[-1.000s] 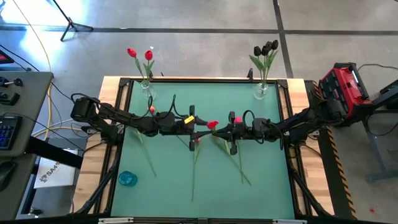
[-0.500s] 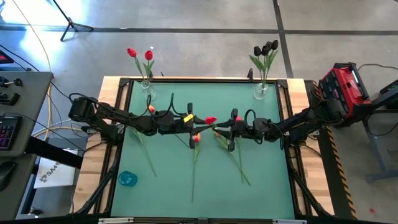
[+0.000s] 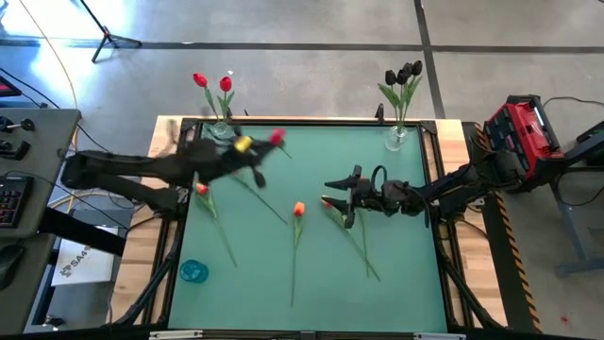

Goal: Sort flowers into vase by color
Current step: Put the red tulip into the left transparent vase

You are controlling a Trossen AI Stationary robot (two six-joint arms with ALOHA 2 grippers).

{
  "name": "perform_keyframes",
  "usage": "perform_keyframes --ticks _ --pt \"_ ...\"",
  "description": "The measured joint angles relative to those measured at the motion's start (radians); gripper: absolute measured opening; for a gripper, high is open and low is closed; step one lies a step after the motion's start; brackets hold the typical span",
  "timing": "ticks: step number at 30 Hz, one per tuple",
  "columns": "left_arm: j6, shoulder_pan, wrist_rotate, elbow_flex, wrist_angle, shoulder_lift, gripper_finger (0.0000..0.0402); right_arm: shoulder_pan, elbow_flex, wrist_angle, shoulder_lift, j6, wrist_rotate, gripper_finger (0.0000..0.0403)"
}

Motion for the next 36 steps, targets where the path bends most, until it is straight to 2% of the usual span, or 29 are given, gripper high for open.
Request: perform_keyframes --ticks 5,10,14,21,27,36 --pt "0.003 0.104 -0.088 0.001 -0.126 -0.223 0.0003 -0.001 0.0 -0.002 0.0 0.0 0.002 0.0193" --pt "0.001 0.157 -0.278 0.001 -0.245 -0.384 0.0003 -0.003 0.0 -0.007 0.0 0.005 0.006 0.0193" --pt "-0.011 0.168 -0.371 0.001 -0.335 -0.447 0.0003 -0.017 0.0 -0.008 0.0 -0.001 0.012 0.0193" --pt "-0.052 0.217 -0.525 0.001 -0.434 -0.44 0.0003 -0.057 0.0 -0.025 0.0 -0.001 0.003 0.0193" --pt "-0.14 0.293 -0.511 0.0 -0.458 -0.391 0.0003 -0.06 0.0 -0.028 0.0 -0.003 0.001 0.0193" --pt "-0.279 0.453 -0.373 -0.001 -0.497 -0.31 0.0003 -0.061 0.0 -0.037 0.0 -0.003 0.0 0.0193"
